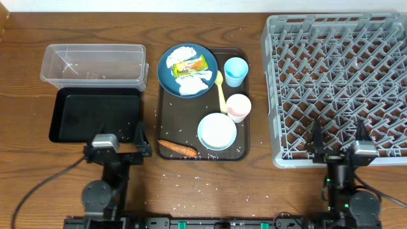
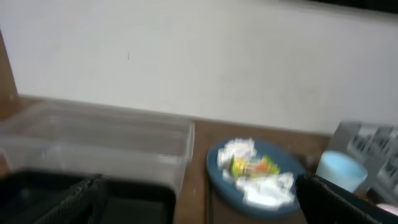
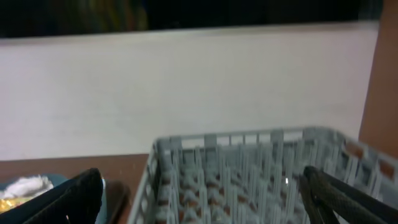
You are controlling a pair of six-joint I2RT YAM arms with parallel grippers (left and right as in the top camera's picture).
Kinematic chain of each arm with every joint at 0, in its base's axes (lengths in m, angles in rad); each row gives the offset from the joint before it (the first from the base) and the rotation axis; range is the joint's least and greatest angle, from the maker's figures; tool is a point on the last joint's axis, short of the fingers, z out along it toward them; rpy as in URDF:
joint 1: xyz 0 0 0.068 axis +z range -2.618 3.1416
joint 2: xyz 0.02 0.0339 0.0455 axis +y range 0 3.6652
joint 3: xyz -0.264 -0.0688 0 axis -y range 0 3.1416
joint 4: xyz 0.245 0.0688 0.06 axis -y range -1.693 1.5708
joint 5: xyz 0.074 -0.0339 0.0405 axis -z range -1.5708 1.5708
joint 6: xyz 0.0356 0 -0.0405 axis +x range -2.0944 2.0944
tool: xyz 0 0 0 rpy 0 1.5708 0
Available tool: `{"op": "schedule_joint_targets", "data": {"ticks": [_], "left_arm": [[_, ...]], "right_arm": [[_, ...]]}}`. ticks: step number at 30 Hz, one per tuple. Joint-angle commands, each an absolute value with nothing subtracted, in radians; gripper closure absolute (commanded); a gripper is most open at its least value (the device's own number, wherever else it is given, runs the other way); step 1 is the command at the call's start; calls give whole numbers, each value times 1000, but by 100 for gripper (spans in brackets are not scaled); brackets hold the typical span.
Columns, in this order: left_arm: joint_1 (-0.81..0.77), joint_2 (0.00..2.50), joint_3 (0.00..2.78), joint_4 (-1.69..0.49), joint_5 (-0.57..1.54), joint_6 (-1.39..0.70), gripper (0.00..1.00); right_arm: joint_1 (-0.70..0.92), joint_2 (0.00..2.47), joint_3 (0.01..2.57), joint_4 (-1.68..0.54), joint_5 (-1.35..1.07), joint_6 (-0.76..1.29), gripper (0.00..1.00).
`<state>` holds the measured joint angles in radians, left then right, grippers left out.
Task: Sort waste into correct bins and load items into the dishwasher rack
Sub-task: 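Reach the left gripper to the blue plate and grasp the wrappers and tissue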
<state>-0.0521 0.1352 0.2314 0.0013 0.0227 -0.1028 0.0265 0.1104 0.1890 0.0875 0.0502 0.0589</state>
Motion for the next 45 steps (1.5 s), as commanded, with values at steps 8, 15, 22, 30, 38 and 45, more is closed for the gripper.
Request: {"op": "schedule_joint_targets", "data": {"ticks": [8,15,22,30,38,45], "left_arm": [[-45,646,837,-182,80,-36,2],[-67,1127,1361,-567,105,-27,2],[-167,1641,1906,-986,105,-26,2],[-224,1942,1975,-925,124,-26,2],[-251,2117,1975,-828,135,102,2],[-278,2238,1975,-828,142,331,2]], "right_arm": [[33,588,706,-160,-106,17,1],[33,891,1079,-467,-175,17,1],[33,1066,1233,-640,-176,17,1],[33,1143,1230,-707,-177,22,1],[33,1150,1230,-776,-177,22,1],[33,1150,1230,-782,-177,22,1]]}}
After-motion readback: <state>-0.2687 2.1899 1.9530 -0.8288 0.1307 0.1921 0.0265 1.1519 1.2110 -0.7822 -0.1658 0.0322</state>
